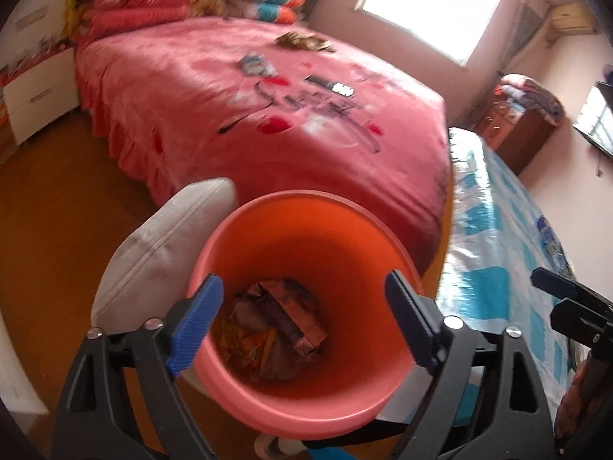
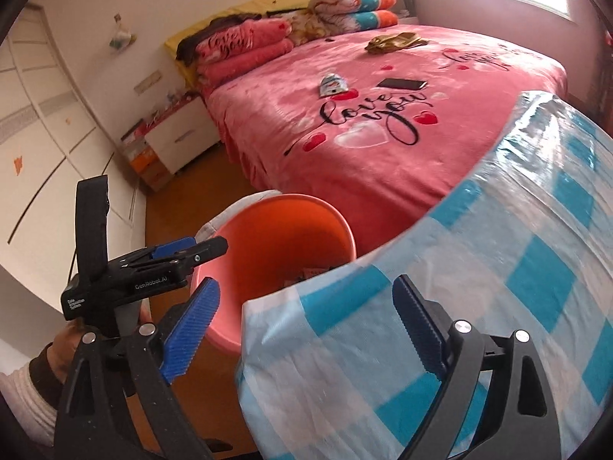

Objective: Collect trash
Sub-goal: 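Carry the snack bag and carton over the orange bucket and open both grippers, then move both open grippers back toward the remaining trash on the table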

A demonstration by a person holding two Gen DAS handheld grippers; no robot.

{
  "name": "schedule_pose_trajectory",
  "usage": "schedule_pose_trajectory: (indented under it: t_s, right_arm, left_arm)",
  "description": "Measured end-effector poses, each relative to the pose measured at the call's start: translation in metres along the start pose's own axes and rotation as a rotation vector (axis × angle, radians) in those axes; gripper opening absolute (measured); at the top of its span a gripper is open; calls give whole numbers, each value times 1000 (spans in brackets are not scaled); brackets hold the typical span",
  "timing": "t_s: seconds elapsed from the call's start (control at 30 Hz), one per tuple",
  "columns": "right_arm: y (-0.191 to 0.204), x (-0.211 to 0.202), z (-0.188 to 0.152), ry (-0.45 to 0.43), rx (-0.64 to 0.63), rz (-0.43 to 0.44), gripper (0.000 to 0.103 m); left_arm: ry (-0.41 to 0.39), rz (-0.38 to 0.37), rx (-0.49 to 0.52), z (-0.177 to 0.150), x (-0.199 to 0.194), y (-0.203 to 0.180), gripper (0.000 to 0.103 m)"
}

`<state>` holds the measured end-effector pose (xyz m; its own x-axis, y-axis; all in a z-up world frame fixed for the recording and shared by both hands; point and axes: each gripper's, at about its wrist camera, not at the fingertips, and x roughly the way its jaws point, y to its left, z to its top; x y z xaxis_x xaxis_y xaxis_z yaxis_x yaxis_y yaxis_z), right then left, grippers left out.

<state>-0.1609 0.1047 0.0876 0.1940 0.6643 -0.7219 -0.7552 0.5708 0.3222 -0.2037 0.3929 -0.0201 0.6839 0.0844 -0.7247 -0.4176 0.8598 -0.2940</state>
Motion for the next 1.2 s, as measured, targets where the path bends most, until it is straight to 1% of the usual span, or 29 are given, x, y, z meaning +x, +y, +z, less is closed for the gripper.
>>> schedule_pose_trajectory:
  t_s: [0.1,0.17,0.2,0.23,0.27,0.4,0.43,0.5,0.6,0.73,0.83,0.93,1.1,1.2]
  right_arm:
    - [-2,-8,-10,-25,1,3,91]
    - [-3,-14,-18,-45,0,8,91]
    - [-3,-17,-21,-58,-2,5,93]
    - [-3,-20,-24,-74,-6,0,96]
    - [-4,-25,-28,-94,-12,-6,97]
    - [-6,-45,-38,-178,-29,-18,98]
    - [-7,-48,-40,-189,-27,-20,98]
    - [-12,-56,-43,-196,-10,-7,98]
    - [-22,-64,-47,-212,20,-7,98]
    - [-34,-73,-53,-219,62,-6,98]
    - [-44,-79,-58,-224,93,-16,98]
    - [-56,-87,-64,-239,147,-33,98]
    - [-72,-102,-71,-276,183,-66,98]
    - [-82,-111,-75,-297,211,-73,98]
  left_arm:
    - [-41,-48,44,-2,-6,-13,89]
    - [-81,-59,74,-3,-11,-22,89]
    - [-98,-65,88,-3,-14,-26,89]
    - [-113,-69,102,-3,-18,-31,89]
    - [-122,-72,112,-2,-20,-34,89]
    - [-150,-51,154,1,-30,-49,89]
    - [-154,-29,170,2,-32,-54,89]
    - [-147,10,195,4,-34,-64,89]
    - [-139,23,228,4,-37,-76,89]
    - [-91,31,269,1,-33,-93,89]
    - [-66,12,279,-3,-32,-105,89]
    - [-77,-14,300,-6,-35,-118,89]
    - [-70,-32,348,-8,-38,-143,89]
    - [-70,-71,360,-10,-40,-157,89]
